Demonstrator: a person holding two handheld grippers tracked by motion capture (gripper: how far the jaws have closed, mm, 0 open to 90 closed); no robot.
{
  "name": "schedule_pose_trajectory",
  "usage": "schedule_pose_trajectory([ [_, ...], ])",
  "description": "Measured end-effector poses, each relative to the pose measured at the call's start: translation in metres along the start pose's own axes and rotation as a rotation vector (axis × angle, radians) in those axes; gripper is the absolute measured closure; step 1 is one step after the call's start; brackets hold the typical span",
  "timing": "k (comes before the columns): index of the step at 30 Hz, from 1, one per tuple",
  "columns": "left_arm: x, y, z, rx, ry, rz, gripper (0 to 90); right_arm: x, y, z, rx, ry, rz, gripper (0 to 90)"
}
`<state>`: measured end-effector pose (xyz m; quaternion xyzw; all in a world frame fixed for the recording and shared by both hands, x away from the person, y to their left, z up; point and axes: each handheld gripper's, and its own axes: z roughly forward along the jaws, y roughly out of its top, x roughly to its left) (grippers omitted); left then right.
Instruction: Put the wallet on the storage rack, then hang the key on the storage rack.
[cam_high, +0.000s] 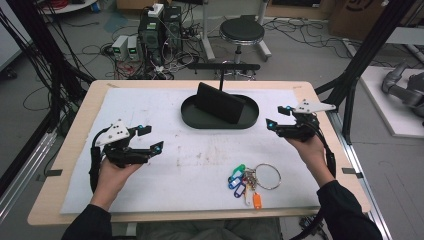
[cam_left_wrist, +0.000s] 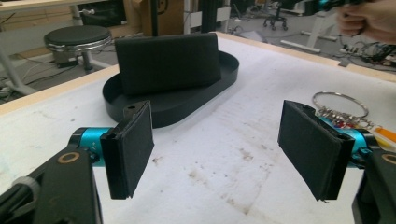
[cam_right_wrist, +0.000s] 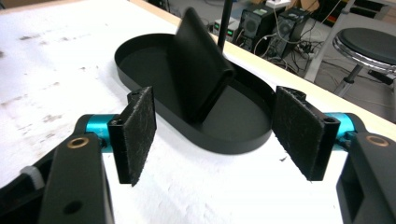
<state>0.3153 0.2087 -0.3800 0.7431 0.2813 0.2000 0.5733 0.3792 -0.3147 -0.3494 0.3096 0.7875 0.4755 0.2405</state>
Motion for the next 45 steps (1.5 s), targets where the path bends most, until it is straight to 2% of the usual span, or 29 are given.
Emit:
schedule_pose_trajectory([
  [6, 0.002, -0.006, -0.002, 0.003, 0.017, 0.006, 26.5, -0.002, -0.02, -0.02, -0.029, -0.023, 0.032, 29.2],
  [11, 0.003, -0.012, -0.001, -0.003, 0.03, 0.002, 26.5, -0.005, -0.039, -0.031, -0.048, -0.056, 0.078, 28.4],
  [18, 0.006, -0.015, 0.004, 0.005, 0.037, -0.005, 26.5, -0.012, -0.047, -0.035, -0.051, -0.094, 0.122, 26.7],
  [22, 0.005, -0.013, 0.006, -0.004, 0.032, 0.0, 26.5, -0.011, -0.052, -0.038, -0.052, -0.103, 0.118, 26.8],
  [28, 0.001, -0.009, 0.012, -0.011, 0.011, 0.011, 26.5, -0.01, -0.054, -0.043, -0.065, -0.099, 0.123, 26.8],
  [35, 0.004, -0.008, 0.015, -0.006, -0.004, -0.005, 26.5, -0.005, -0.06, -0.041, -0.042, -0.092, 0.132, 27.8],
  [42, 0.003, -0.004, 0.014, -0.008, -0.008, 0.0, 26.5, 0.011, -0.068, -0.05, -0.044, -0.076, 0.12, 38.1],
  [45, 0.002, -0.003, 0.013, -0.011, -0.006, 0.0, 26.5, 0.018, -0.072, -0.055, -0.032, -0.056, 0.118, 41.2],
])
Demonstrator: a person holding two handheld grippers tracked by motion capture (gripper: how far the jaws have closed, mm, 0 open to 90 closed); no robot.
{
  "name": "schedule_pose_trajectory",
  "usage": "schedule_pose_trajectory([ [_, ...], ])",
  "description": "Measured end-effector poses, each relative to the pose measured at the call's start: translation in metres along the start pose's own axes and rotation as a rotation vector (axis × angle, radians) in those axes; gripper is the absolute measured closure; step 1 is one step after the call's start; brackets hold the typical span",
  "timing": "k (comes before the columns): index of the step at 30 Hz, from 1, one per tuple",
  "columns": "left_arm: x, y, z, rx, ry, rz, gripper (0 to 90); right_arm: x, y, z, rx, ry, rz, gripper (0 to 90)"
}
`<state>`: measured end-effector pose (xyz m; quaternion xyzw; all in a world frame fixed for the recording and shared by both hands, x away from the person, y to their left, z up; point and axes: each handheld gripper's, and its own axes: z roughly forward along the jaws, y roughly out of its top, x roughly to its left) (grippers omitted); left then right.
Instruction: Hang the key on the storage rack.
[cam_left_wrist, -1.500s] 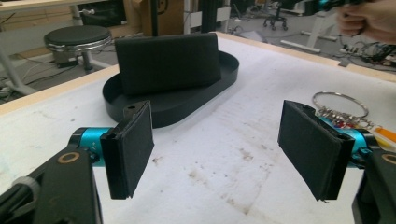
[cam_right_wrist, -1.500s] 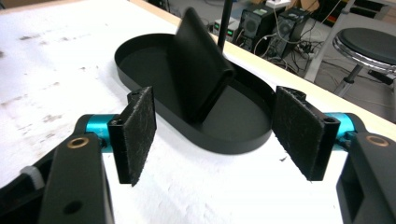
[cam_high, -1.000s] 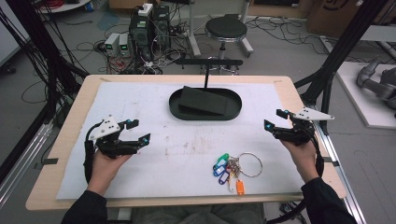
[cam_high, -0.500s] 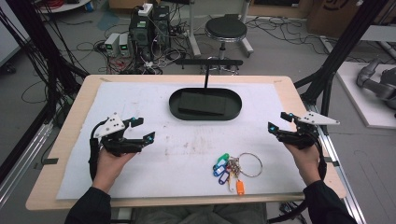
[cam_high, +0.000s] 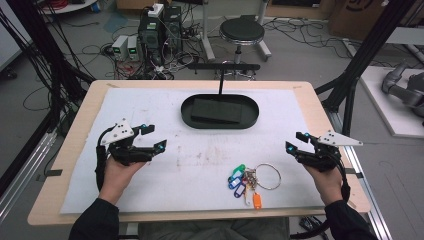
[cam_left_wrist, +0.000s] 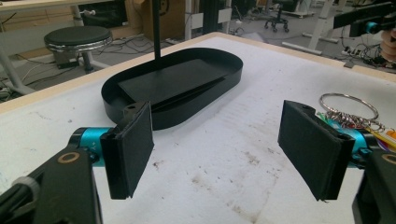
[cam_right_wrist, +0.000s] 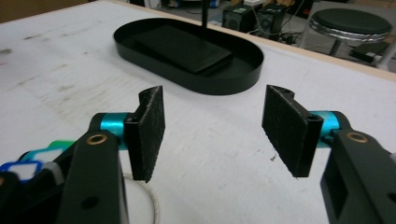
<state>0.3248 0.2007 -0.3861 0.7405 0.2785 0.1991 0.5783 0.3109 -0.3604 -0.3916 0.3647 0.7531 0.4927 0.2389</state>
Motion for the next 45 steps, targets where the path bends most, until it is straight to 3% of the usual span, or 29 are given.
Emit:
schedule_pose_trajectory([
  [7, 0.0, 0.002, 0.007, 0.001, -0.013, -0.003, 26.6, 0.011, -0.012, -0.006, 0.079, 0.034, 0.005, 47.3],
  [12, -0.001, 0.003, 0.012, 0.005, -0.022, 0.009, 26.6, 0.014, -0.025, -0.006, 0.15, 0.032, 0.02, 53.2],
  [16, -0.001, 0.002, 0.011, 0.004, -0.03, 0.009, 26.6, 0.019, -0.034, -0.002, 0.215, 0.033, 0.038, 61.5],
  [21, -0.002, 0.001, 0.007, -0.005, -0.031, 0.004, 26.9, 0.031, -0.04, 0.009, 0.298, 0.029, 0.023, 69.4],
  [27, -0.001, -0.001, 0.007, -0.011, -0.032, -0.006, 27.1, 0.033, -0.045, 0.017, 0.354, 0.022, 0.043, 71.4],
  [32, -0.003, -0.002, 0.009, -0.003, -0.039, 0.0, 27.2, 0.032, -0.048, 0.02, 0.375, 0.033, 0.052, 71.9],
  [36, -0.005, -0.002, 0.01, 0.001, -0.043, 0.005, 27.3, 0.035, -0.05, 0.024, 0.395, 0.031, 0.022, 73.9],
  [45, -0.008, 0.0, 0.012, 0.002, -0.04, 0.011, 27.3, 0.036, -0.049, 0.026, 0.397, 0.031, -0.011, 86.0],
])
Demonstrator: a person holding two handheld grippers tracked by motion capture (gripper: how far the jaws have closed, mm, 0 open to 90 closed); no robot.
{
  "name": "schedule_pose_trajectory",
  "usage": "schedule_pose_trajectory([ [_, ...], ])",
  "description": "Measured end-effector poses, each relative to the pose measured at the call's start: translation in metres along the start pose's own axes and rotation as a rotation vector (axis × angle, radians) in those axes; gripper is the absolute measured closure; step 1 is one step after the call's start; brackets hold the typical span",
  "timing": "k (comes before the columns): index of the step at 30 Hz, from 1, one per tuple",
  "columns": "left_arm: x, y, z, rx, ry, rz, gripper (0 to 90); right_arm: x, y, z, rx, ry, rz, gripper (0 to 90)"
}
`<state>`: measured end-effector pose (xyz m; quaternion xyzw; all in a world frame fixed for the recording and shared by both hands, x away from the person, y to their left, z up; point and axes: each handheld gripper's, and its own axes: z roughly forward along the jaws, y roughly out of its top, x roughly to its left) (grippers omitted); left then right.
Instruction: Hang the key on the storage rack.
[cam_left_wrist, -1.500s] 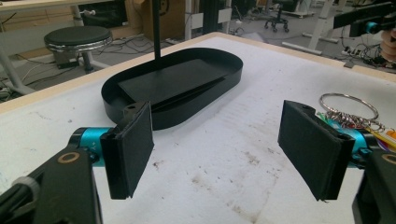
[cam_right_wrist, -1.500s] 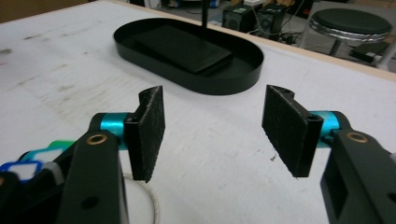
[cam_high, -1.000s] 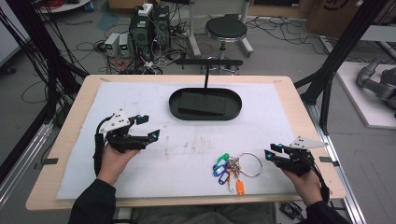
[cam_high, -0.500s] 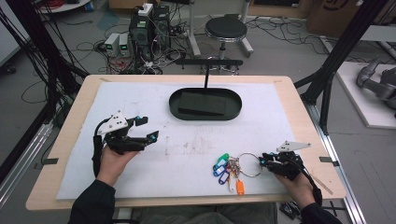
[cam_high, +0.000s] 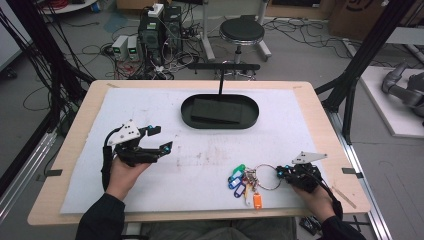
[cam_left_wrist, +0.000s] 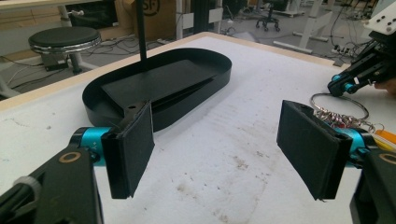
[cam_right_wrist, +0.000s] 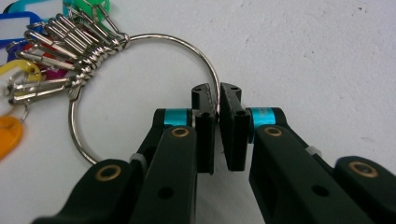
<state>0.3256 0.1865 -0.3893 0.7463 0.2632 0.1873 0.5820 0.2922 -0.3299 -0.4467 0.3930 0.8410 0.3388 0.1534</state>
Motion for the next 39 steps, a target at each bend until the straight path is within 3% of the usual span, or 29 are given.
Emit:
schedule_pose_trajectory([
  [7, -0.003, 0.0, 0.0, 0.002, 0.002, 0.004, 27.3, -0.002, 0.005, 0.002, -0.015, -0.02, -0.011, 87.6],
  [17, -0.003, -0.002, -0.005, 0.002, 0.015, 0.004, 27.3, -0.011, 0.013, -0.005, -0.114, -0.041, 0.02, 87.7],
  [25, -0.004, -0.003, -0.007, -0.001, 0.011, 0.005, 27.2, -0.012, 0.02, -0.015, -0.24, 0.015, 0.058, 87.7],
  [39, -0.007, -0.002, -0.004, 0.002, 0.001, 0.009, 27.3, -0.004, 0.025, -0.02, -0.332, 0.131, 0.084, 87.4],
])
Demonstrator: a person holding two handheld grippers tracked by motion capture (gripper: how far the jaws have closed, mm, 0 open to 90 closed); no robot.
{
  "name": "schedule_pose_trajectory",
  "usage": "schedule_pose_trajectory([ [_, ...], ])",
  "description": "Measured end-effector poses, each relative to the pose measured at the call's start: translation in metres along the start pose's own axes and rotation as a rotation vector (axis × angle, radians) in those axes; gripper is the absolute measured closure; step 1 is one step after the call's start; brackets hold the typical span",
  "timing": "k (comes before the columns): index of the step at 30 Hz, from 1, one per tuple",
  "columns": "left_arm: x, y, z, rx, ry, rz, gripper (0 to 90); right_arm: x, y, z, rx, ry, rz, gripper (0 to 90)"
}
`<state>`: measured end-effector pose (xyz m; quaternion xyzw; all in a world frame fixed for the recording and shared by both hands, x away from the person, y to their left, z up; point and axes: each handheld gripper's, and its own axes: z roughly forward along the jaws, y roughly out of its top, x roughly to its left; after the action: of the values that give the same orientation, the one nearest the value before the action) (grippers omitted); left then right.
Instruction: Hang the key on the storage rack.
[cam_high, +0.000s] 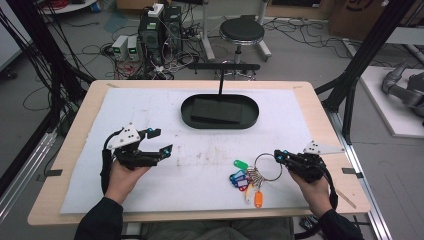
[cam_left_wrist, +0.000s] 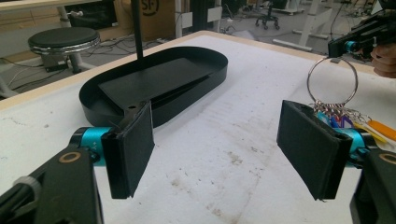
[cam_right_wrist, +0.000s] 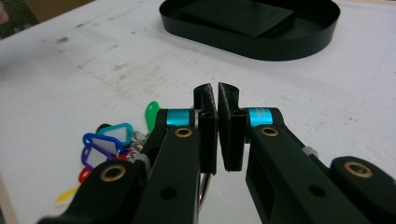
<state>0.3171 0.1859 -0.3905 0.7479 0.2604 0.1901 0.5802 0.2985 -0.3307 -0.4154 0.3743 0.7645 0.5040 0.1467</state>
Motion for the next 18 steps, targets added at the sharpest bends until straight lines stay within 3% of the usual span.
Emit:
schedule_pose_trajectory([
  [4, 0.0, 0.0002, 0.0005, 0.0, -0.002, -0.001, 27.2, 0.0025, -0.001, 0.0017, 0.008, 0.037, 0.01, 86.9],
  [12, -0.0006, 0.0001, 0.0017, 0.004, -0.006, 0.004, 27.2, 0.0081, -0.0041, 0.0079, 0.062, 0.065, 0.002, 84.6],
  [18, 0.0006, -0.001, 0.0007, 0.006, -0.005, 0.003, 27.3, 0.01, -0.0029, 0.0075, 0.063, 0.067, -0.016, 86.3],
])
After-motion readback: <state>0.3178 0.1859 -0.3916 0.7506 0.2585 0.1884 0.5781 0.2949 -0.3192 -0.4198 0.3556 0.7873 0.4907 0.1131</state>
